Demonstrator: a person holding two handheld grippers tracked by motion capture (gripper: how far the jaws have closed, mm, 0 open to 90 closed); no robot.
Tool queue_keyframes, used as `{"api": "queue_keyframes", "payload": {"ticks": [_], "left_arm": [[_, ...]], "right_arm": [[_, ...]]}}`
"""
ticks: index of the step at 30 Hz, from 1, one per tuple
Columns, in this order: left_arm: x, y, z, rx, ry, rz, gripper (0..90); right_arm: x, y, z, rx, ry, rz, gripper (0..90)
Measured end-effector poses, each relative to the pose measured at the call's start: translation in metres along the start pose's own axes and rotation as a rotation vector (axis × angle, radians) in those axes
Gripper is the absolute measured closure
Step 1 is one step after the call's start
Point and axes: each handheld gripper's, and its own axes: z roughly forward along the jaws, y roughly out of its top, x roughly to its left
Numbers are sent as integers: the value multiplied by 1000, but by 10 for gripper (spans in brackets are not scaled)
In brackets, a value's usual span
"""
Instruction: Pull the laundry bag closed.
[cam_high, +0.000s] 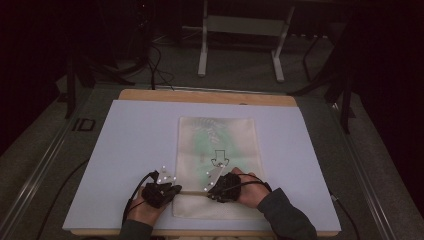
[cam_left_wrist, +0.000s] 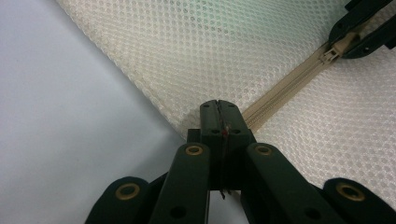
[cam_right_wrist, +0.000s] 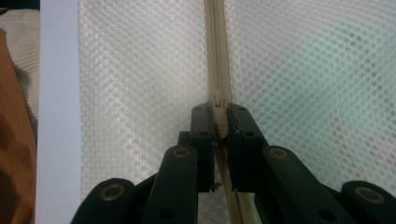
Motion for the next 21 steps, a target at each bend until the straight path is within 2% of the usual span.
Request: {"api": "queue_keyframes", "payload": {"ticks": [14, 21], "left_arm": [[0, 0, 0, -1, -1, -5, 895], [0, 0, 0, -2, -2, -6, 895]], "right_arm": [[0, -11, -5, 7, -3, 18, 823], [0, -12, -7, 14, -8, 11, 823]]}}
